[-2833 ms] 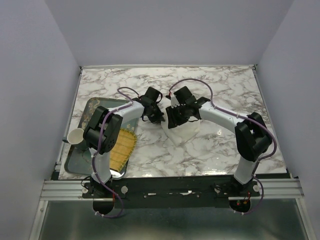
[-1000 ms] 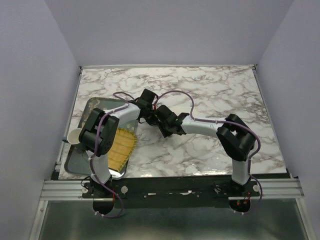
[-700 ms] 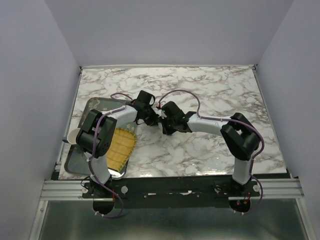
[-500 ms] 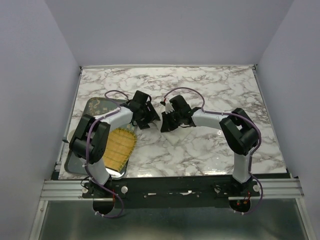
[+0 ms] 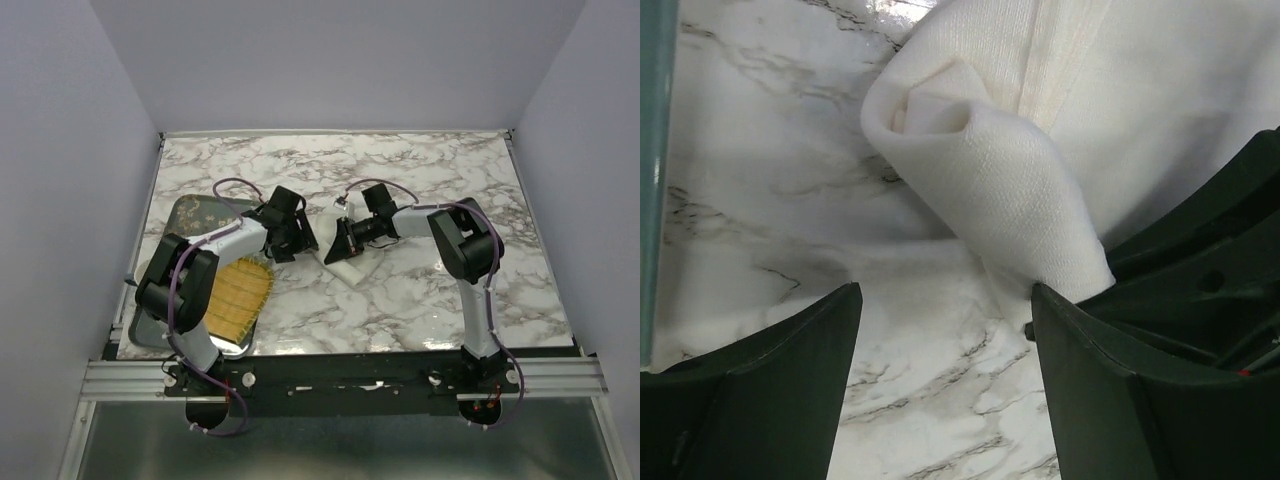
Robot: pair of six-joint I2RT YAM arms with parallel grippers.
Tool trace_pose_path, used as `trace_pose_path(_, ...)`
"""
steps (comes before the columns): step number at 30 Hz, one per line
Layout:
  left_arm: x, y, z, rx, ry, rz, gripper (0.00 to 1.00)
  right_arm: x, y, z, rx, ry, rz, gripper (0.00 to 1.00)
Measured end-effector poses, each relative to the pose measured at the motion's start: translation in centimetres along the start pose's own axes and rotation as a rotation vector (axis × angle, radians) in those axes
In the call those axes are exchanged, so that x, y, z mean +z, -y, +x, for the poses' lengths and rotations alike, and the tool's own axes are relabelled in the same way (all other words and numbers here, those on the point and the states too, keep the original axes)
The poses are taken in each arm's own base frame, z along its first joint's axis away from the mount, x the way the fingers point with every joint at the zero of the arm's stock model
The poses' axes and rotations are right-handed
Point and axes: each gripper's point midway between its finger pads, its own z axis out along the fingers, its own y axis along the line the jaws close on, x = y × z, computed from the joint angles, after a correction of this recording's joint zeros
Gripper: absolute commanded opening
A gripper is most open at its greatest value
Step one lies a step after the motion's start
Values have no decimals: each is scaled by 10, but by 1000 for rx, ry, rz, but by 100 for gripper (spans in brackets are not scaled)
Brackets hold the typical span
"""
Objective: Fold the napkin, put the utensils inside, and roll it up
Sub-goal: Roll the napkin with the utensil
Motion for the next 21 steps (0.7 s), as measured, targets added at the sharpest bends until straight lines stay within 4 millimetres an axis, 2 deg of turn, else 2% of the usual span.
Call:
trace_pose_path(7, 14, 9, -2, -2, -21, 8, 70, -2, -1, 6, 45, -31, -52, 8)
trace_pose_path(18, 24, 17, -4, -45, -46, 14, 66, -5, 1, 5, 73, -72, -27, 16)
trace_pose_path(21, 26, 18, -4, -45, -49, 12, 62, -7, 2, 5, 73, -77, -15, 20)
